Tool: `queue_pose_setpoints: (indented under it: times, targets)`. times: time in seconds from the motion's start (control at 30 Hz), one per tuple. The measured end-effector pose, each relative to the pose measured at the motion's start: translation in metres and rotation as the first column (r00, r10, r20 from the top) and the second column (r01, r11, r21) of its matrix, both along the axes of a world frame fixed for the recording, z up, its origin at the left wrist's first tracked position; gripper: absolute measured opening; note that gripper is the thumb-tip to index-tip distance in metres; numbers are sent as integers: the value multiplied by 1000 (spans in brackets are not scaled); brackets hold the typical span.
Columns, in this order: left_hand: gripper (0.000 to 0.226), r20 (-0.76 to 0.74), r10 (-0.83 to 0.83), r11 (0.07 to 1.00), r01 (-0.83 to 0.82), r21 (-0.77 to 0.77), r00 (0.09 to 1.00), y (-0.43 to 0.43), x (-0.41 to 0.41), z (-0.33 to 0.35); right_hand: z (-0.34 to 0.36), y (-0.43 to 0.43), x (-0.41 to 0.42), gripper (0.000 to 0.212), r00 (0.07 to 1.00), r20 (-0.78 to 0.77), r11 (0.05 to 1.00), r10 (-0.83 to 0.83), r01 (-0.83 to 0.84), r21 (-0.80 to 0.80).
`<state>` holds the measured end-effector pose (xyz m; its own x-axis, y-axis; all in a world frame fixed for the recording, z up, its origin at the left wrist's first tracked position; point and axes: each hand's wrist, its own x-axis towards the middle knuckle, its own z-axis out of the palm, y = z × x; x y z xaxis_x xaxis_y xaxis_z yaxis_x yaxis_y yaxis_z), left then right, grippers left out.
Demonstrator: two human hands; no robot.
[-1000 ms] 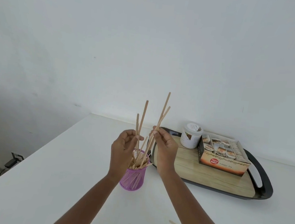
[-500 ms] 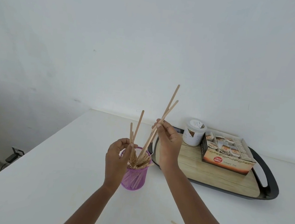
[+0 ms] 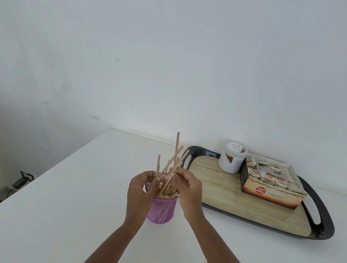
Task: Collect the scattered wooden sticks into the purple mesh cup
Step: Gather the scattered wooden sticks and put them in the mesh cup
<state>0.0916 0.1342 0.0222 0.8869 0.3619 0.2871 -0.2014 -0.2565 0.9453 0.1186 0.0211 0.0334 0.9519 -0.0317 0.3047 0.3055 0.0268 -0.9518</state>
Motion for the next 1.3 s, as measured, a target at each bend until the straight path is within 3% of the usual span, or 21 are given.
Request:
queue_pose_setpoints:
  times: [0.23,0.73,1.0,1.17,1.3]
  targets:
    - [8,-30,-12,1000,11,-4,999,2,0,3,10,-4,-1,11,999,-18,960,40,-44,-276]
    - [9,-45,-52,987,59,152,998,7,5,3,30,-14,-8,15,996,-3,851,93,-81,-519]
    - [12,-13,-51,968,53,247,999,7,4,5,51,-11,-9,61,978,-34,851,206,-196,-488]
    - [13,0,-45,955,43,292,999,8,3,6,59,5,-8,21,977,25,830,210,-165,-532]
    - [13,-4,-58,927,56,372,998,10,3,10,55,12,-6,27,983,23,835,181,-142,-532]
